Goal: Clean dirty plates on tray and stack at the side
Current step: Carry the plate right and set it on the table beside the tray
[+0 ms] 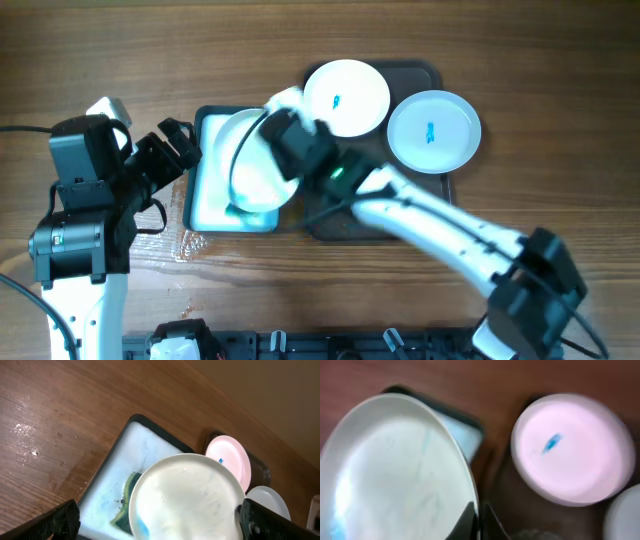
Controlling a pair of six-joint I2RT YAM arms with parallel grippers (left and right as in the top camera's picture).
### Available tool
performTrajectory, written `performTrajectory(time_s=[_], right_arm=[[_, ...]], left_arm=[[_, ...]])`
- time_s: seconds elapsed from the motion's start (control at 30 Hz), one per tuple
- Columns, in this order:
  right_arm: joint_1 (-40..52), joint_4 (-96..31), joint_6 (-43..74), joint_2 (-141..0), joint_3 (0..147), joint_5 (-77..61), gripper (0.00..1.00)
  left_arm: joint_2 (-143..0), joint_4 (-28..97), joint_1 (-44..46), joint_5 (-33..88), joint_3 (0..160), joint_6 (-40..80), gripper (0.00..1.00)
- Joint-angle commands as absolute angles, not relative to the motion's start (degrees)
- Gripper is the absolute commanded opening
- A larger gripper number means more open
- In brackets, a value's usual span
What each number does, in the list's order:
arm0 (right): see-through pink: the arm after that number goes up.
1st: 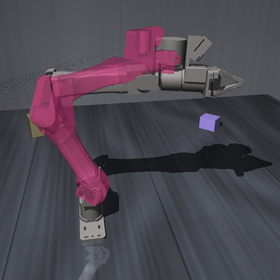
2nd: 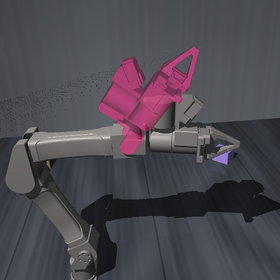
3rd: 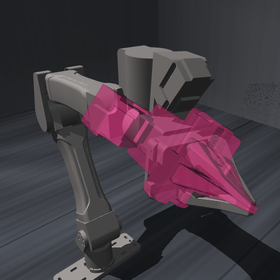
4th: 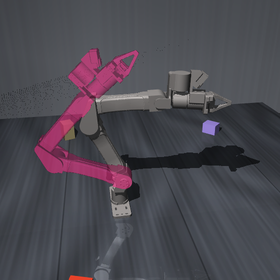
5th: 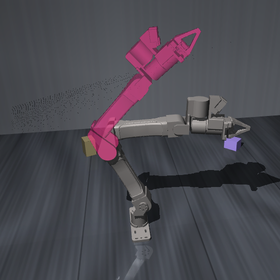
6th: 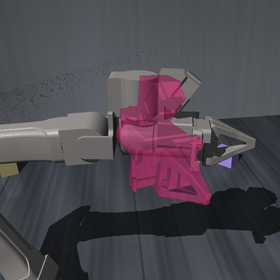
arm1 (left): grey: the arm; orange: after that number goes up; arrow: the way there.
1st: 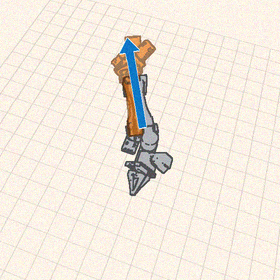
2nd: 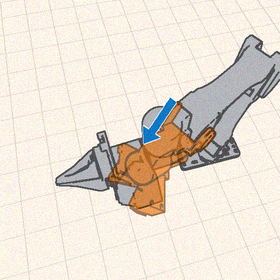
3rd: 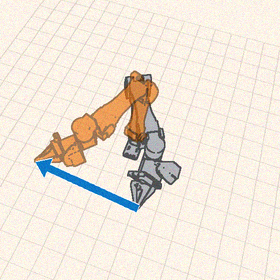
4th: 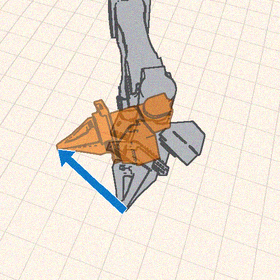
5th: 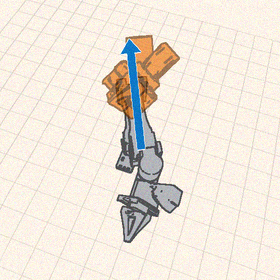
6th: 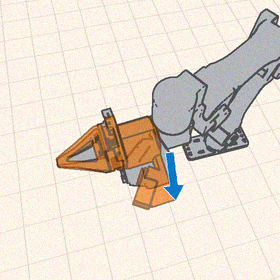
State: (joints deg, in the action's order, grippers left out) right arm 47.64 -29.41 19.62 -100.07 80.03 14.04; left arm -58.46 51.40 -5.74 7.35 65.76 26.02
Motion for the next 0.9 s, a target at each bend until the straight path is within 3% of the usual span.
performTrajectory(time_s=[0.0,0.13,0.23,0.33,0.43,0.67,0.77,0.87], right_arm=[[32.62,-33.58,33.58,-89.21,80.42,-13.74,0.04],[5.30,-47.97,34.33,-81.38,80.42,-17.78,0.04],[-14.15,-57.23,31.57,-83.53,79.85,-11.05,0.04],[-27.99,-59.13,29.95,-88.79,77.60,-4.01,0.04],[-35.16,-58.76,29.93,-94.06,74.70,1.56,0.04],[-30.65,-56.51,29.89,-98.78,62.48,1.54,0.04],[-26.15,-57.93,27.88,-96.23,62.83,1.08,0.25],[-18.59,-55.61,18.17,-88.31,63.94,-4.95,0.34]], left_arm=[[-58.61,51.33,-5.96,7.62,66.50,25.91,1.00],[-58.61,51.33,-5.96,7.62,66.50,25.91,1.00],[-58.61,51.33,-5.96,7.62,66.50,25.91,1.00],[-58.61,51.33,-5.96,7.62,66.50,25.91,1.00],[-58.61,51.33,-5.96,7.62,66.50,25.91,1.00],[-58.61,51.33,-5.96,7.62,66.50,25.91,1.00],[-58.61,51.33,-5.96,7.62,66.50,25.91,1.00],[-58.61,51.33,-5.96,7.62,66.50,25.91,1.00]])
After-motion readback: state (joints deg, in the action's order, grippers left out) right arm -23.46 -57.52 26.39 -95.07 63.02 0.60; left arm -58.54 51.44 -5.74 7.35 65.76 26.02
